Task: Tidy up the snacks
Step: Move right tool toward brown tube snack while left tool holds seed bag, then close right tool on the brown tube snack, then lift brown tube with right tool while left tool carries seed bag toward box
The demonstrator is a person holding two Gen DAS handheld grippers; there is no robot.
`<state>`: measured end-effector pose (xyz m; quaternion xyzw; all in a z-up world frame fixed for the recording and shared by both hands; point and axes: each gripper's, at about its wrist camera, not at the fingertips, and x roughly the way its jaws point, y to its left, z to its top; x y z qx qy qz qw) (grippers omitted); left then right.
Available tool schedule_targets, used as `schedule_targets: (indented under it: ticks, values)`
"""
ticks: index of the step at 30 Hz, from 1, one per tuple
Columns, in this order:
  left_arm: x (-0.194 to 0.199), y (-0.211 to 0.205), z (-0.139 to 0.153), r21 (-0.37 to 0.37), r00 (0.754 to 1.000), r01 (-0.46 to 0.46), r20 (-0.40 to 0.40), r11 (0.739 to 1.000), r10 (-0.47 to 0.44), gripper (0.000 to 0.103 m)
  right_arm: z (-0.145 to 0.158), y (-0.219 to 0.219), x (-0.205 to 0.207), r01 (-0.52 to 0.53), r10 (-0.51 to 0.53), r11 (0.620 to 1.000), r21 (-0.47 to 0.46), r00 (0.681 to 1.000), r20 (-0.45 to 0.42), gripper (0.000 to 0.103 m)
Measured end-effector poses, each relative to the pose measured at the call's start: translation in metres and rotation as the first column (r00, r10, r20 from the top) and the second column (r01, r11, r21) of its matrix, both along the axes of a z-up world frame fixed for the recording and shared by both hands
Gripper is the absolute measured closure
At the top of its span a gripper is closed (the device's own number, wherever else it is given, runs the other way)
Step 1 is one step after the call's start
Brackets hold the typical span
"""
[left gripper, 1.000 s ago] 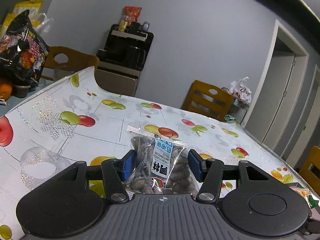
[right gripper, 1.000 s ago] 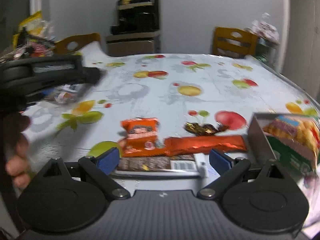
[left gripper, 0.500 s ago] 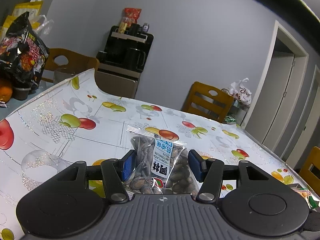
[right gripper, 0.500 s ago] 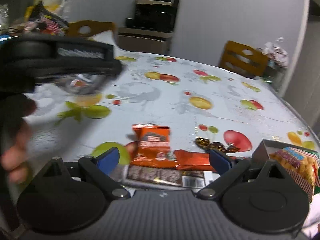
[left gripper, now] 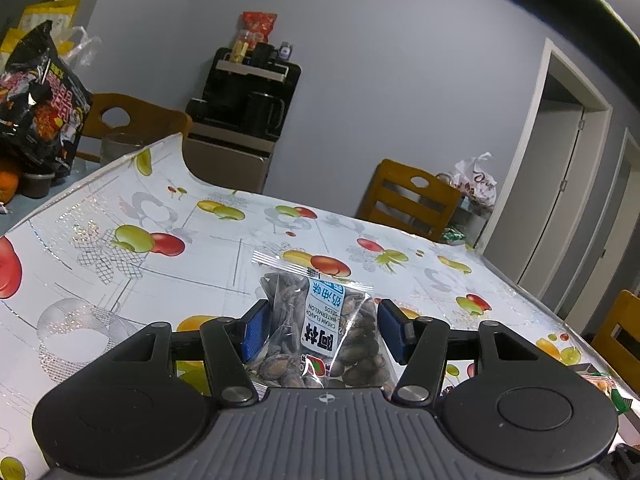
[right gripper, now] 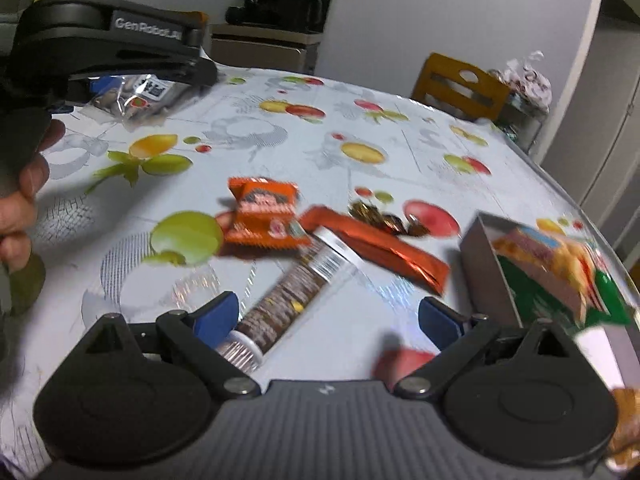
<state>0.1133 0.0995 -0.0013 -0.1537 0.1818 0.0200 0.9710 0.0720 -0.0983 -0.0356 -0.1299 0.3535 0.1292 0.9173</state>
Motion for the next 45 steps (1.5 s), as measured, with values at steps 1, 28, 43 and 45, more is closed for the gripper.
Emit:
schedule_targets:
  ticks: [1, 28, 43, 45]
  values:
    - [0.0, 0.0, 0.0, 0.0, 1.0, 0.001, -0.001, 1.0, -0.001, 0.045, 0.001, -0.005, -0.002, 0.012, -0.012, 1.0, 0.003, 1.0, -0.012, 0.005]
    - [0.0, -0.003, 0.0, -0.001, 1.0, 0.028, -0.007, 1.0, -0.028, 0.045, -0.002, -0.011, 0.007, 0.001, 0.008, 0.986, 0.166, 0.999, -0.051, 0.039]
    - [-0.001, -0.004, 0.001, -0.002, 0.999, 0.037, -0.003, 0.999, -0.037, 0.045, -0.002, -0.009, -0.015, -0.111, 0.11, 0.984, 0.142, 0.994, 0.02, 0.079]
    - [-0.001, -0.005, 0.002, -0.003, 0.999, 0.039, -0.004, 0.999, -0.039, 0.045, -0.002, -0.008, -0.016, -0.12, 0.118, 0.983, 0.136, 0.993, 0.021, 0.079]
